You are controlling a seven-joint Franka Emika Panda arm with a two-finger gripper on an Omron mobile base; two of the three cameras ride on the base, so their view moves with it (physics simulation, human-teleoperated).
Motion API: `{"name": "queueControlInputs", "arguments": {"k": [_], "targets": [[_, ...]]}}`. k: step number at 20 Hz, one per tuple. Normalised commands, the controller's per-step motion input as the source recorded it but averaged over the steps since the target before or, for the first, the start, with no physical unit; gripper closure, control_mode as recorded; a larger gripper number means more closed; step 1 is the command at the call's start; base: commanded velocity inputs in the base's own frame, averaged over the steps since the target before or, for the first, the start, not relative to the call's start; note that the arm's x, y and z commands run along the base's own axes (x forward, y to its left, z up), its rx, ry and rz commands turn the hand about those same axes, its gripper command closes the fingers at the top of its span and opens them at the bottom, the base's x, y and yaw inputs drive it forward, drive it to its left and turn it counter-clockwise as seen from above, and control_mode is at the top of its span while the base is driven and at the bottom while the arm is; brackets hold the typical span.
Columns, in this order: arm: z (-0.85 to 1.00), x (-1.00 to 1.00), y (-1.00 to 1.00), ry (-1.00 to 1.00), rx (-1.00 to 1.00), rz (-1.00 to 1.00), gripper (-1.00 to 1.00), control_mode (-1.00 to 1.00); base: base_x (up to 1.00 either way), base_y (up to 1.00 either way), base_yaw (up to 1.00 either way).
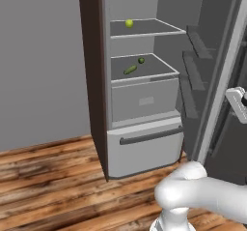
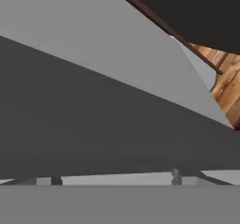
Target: Place the cucumber in the correct fridge rack based on whether it is a fruit or vegetable. Finally, close the fridge door.
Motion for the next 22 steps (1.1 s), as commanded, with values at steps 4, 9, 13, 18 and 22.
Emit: {"name": "queueControlInputs", "arguments": {"k": [4,9,13,18,22], "targets": [[0.00,0.58,1.00,-0.10,-0.03,0.00,-1.00,-1.00,0.00,0.00,0.00],[0.00,0.55,1.00,-0.13,-0.01,0.00,-1.00,-1.00,0.00,0.00,0.00],[0.16,0.45,1.00,-0.20,0.00,0.00,-1.00,-1.00,0.00,0.00,0.00],[0.22,0.52,1.00,-0.22,0.00,-0.04,-1.00,-1.00,0.00,0.00,0.00],[0.31,0.62,1.00,-0.23,-0.02,-0.12,-1.00,-1.00,0.00,0.00,0.00]]}}
